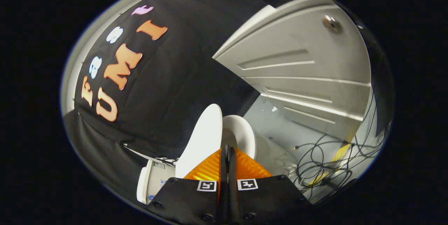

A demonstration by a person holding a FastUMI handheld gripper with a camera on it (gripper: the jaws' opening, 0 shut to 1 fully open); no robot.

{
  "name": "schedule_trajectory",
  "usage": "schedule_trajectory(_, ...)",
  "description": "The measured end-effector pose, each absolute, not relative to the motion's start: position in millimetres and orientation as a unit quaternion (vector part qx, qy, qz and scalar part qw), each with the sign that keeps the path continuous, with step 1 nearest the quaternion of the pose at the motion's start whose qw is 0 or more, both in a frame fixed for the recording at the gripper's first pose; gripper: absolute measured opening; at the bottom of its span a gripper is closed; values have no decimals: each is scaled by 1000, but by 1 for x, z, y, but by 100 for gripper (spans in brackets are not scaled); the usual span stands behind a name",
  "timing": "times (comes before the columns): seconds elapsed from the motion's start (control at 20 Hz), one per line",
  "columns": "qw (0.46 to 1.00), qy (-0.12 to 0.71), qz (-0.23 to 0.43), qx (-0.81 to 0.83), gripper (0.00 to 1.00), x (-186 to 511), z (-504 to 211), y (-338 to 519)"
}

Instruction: Open the toilet lid.

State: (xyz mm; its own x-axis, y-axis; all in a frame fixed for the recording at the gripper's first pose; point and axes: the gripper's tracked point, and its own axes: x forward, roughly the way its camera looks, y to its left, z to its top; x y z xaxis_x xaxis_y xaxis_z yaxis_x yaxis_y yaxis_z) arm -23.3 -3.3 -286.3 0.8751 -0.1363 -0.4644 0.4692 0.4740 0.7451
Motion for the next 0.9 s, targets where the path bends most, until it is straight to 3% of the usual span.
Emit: schedule_trajectory(0.9,935,162,-92,301,8,18,-164,32)
